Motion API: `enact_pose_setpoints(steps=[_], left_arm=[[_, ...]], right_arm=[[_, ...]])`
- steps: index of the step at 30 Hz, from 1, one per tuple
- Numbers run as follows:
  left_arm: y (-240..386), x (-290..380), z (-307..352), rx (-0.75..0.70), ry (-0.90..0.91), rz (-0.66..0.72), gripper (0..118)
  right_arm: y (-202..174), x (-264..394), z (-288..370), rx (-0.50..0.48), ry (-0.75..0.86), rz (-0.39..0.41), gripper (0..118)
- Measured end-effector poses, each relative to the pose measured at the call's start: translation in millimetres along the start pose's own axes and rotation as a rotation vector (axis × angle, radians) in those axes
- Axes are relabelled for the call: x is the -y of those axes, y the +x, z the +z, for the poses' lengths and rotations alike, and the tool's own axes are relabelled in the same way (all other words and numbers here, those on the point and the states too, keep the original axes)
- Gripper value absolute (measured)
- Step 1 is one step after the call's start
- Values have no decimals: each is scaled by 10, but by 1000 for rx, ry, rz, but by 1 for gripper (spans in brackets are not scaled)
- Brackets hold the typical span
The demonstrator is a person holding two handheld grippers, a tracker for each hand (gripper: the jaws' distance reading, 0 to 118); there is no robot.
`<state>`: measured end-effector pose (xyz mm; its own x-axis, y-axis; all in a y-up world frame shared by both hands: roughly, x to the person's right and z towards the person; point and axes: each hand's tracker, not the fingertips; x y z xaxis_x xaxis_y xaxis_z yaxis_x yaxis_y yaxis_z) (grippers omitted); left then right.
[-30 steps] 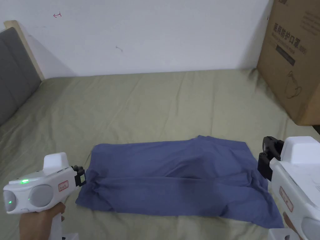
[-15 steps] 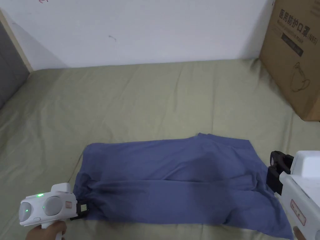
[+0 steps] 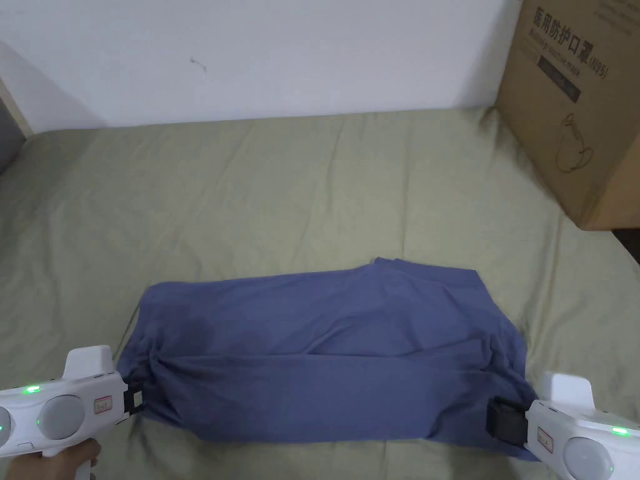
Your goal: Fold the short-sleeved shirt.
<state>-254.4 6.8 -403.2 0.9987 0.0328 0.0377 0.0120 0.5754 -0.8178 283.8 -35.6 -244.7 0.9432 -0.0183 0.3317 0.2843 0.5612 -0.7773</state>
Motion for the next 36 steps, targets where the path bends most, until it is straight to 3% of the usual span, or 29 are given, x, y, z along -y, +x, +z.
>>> enact_pose_setpoints(steps=[2,4,5,6,8,10,14,21,29,32,34,35,36], left_arm=[[33,-27,133,6,7,6,2],[29,-26,177,14,13,15,2],[27,-22,193,14,15,16,2],[31,-4,210,15,17,16,2],[24,18,264,15,28,16,2],[-19,26,279,18,39,25,2],[-95,95,484,31,53,54,2],[-360,581,789,46,30,131,2],[-551,1137,532,17,-91,172,2],[-499,1227,404,-9,-138,151,2],[-428,1243,408,-27,-131,137,3],[-411,1231,416,-36,-137,136,4],[-388,1187,432,-37,-144,134,16]], right_arm=[[30,88,-124,-11,-41,-28,87],[51,148,-159,-63,-58,-53,61],[56,154,-149,-101,-58,-62,41],[49,141,-95,-104,-48,-71,8],[-4,116,60,-144,-4,-89,6],[-20,66,203,-114,25,-47,6],[101,34,558,-157,89,-95,6],[299,270,1004,-134,110,-72,6],[356,803,592,-72,-58,-68,6],[371,898,408,-74,-116,-130,6],[337,877,452,-59,-99,-125,7],[313,833,493,-47,-98,-121,8],[313,794,495,-39,-98,-110,19]])
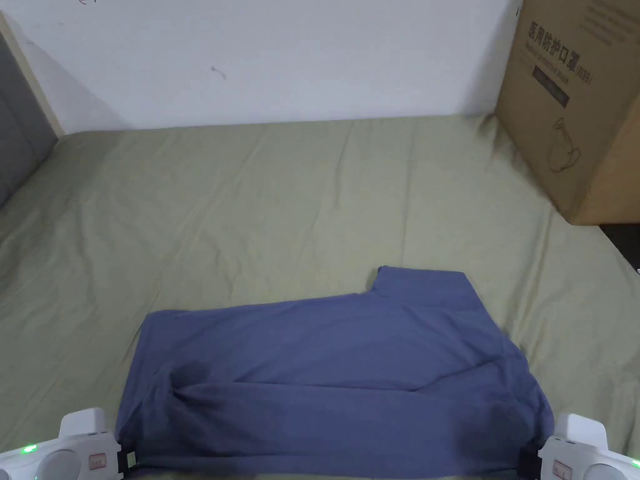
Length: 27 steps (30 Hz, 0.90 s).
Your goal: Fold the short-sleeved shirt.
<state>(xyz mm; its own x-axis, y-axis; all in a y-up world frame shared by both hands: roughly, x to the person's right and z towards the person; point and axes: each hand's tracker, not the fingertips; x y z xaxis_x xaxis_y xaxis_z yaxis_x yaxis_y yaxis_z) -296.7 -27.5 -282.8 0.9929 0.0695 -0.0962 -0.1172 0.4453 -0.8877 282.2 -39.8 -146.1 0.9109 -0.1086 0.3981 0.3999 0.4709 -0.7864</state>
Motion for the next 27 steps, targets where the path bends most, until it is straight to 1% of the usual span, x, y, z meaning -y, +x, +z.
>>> enact_pose_setpoints(steps=[1,2,3,4,5,7,9,11,13,17,18,19,20,21,22,23,24,25,27], left_arm=[[12,-24,43,7,5,-6,30],[54,-46,119,13,8,-11,53],[80,-78,237,20,40,17,82],[108,-110,356,61,95,33,98],[148,-143,491,91,158,31,105],[234,-252,736,130,283,11,105],[359,-372,1020,139,372,-6,105],[543,-424,1395,166,477,-21,105],[680,-487,1655,179,589,-38,105],[885,-562,1903,157,739,-66,105],[916,-579,1873,152,763,-82,103],[957,-572,1886,138,792,-90,98],[993,-552,1890,137,817,-94,88],[1033,-532,1894,131,835,-103,64],[1057,-519,1857,128,839,-102,36],[1083,-510,1828,126,839,-99,9],[1095,-500,1808,129,842,-100,0],[1110,-455,1821,135,843,-91,0],[1178,-444,1835,148,811,-104,0]], right_arm=[[-24,-43,54,14,8,16,34],[-45,-80,128,18,34,26,53],[-71,-136,230,11,86,32,77],[-145,-201,375,-10,126,31,88],[-186,-278,495,-27,168,26,90],[-277,-442,775,-71,278,19,90],[-409,-593,1074,-114,379,37,90],[-528,-705,1340,-145,482,70,90],[-687,-779,1623,-164,589,119,90],[-912,-825,1950,-161,740,193,89],[-960,-814,1996,-150,770,206,86],[-1005,-798,2030,-136,795,216,83],[-1005,-813,2020,-125,814,227,77],[-1030,-801,2030,-120,826,238,64],[-1053,-785,2037,-118,834,244,45],[-1081,-768,2040,-113,841,250,20],[-1077,-781,2012,-101,846,255,0],[-1091,-769,2006,-98,852,260,0],[-1102,-778,1993,-134,832,272,0]])
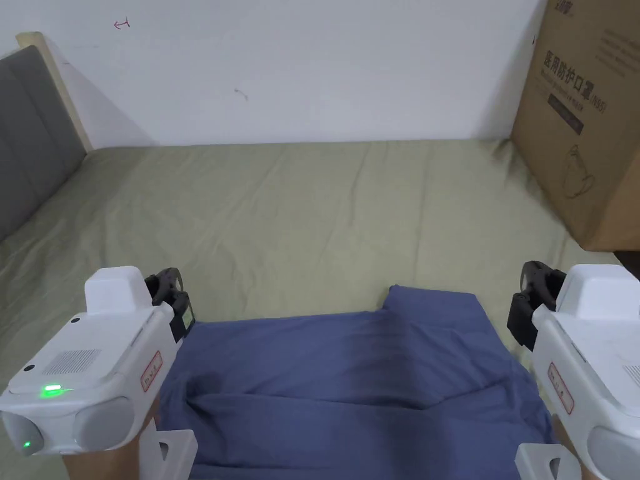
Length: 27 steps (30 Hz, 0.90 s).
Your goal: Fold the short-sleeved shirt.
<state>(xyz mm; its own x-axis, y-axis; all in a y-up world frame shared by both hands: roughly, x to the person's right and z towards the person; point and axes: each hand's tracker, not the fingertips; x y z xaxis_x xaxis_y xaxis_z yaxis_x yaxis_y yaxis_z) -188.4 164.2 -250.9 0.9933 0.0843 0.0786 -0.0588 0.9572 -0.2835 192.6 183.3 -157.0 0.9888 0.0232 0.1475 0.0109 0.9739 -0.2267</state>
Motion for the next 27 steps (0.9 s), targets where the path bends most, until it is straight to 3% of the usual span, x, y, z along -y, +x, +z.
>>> enact_pose_setpoints(steps=[8,17,20,22,24,25,27], left_arm=[[-131,47,-466,14,-116,-29,0],[-518,122,-1663,8,-391,-70,0],[-649,223,-2094,-9,-490,-22,0],[-769,335,-2430,-45,-575,-1,29],[-956,526,-2777,-68,-668,26,90],[-1005,602,-2894,-89,-704,29,103],[-1096,749,-3072,-131,-697,41,105]], right_arm=[[22,19,-260,-12,-21,-3,0],[35,36,-844,-25,-58,7,0],[27,66,-1081,-29,-77,11,0],[15,101,-1217,-31,-93,16,0],[13,140,-1357,-37,-110,20,0],[10,171,-1414,-36,-117,23,0],[16,224,-1530,-39,-139,25,0]])
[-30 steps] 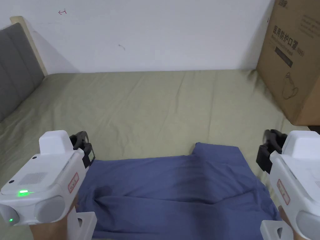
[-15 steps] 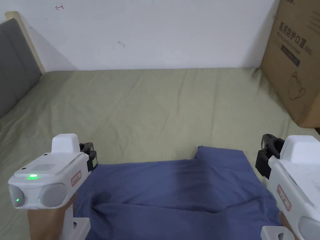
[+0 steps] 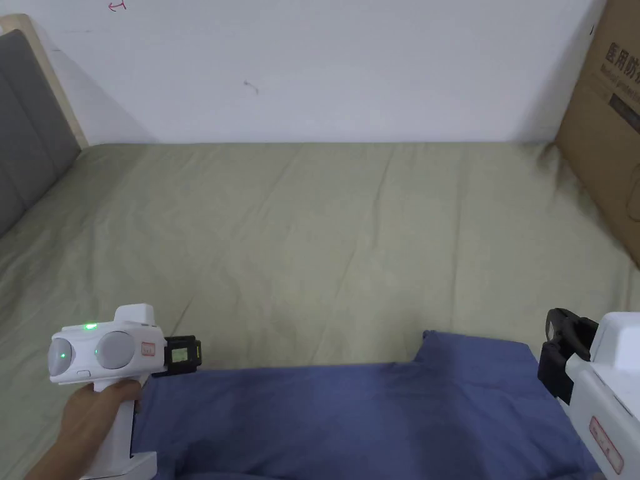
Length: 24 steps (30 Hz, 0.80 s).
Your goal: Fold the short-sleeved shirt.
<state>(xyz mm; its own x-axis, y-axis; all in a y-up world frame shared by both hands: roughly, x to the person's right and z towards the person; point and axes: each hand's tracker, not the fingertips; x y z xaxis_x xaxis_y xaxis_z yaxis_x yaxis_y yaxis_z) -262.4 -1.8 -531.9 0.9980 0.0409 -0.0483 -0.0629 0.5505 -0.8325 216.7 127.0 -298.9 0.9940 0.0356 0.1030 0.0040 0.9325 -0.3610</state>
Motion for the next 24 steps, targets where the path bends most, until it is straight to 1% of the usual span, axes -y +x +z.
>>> enact_pose_setpoints(steps=[2,3,4,5,6,7,8,9,10,11,12,13,14,15,17,18,19,20,22,24], left_arm=[[-48,-25,-202,-26,-45,2,105],[-66,-41,-296,-31,-75,-12,100],[17,37,-187,-33,-82,-15,92],[27,54,-211,-32,-84,-21,79],[33,67,-253,-33,-96,-32,60],[43,81,-296,-21,-120,-43,47],[-68,100,-478,16,-139,-46,42],[-62,104,-484,10,-120,-38,31],[-28,85,-471,-1,-105,-42,13],[-16,59,-467,13,-101,-43,2],[15,63,-369,35,-92,-40,1],[58,58,-347,23,-87,-44,0],[80,50,-331,17,-76,-56,0],[91,40,-274,24,-50,-72,0],[77,66,-120,52,18,-67,0],[74,53,-16,77,48,-56,0],[72,42,85,100,73,-42,0],[136,67,295,112,89,-44,0],[158,68,464,122,113,-64,0],[136,72,468,135,121,-69,0]], right_arm=[[16,46,-97,-8,-19,-6,0],[17,72,-144,-6,-27,-8,0],[22,90,-192,-5,-36,-9,0],[29,105,-233,-8,-44,-10,0],[29,128,-266,-9,-52,-12,0],[35,145,-310,-9,-62,-13,0],[46,157,-351,-12,-72,-17,0],[68,167,-397,-17,-86,-24,0],[87,180,-431,-22,-96,-35,0],[113,187,-479,-27,-110,-46,0],[145,187,-545,-27,-126,-51,0],[184,188,-618,-29,-145,-60,2],[211,191,-680,-23,-162,-66,11],[252,198,-767,-19,-180,-68,40],[387,230,-1022,-17,-265,-72,58],[452,258,-1133,0,-290,-83,65],[516,299,-1272,2,-325,-87,83],[565,339,-1392,11,-350,-91,93],[624,435,-1644,56,-426,-79,95],[696,556,-1899,63,-519,-93,95]])
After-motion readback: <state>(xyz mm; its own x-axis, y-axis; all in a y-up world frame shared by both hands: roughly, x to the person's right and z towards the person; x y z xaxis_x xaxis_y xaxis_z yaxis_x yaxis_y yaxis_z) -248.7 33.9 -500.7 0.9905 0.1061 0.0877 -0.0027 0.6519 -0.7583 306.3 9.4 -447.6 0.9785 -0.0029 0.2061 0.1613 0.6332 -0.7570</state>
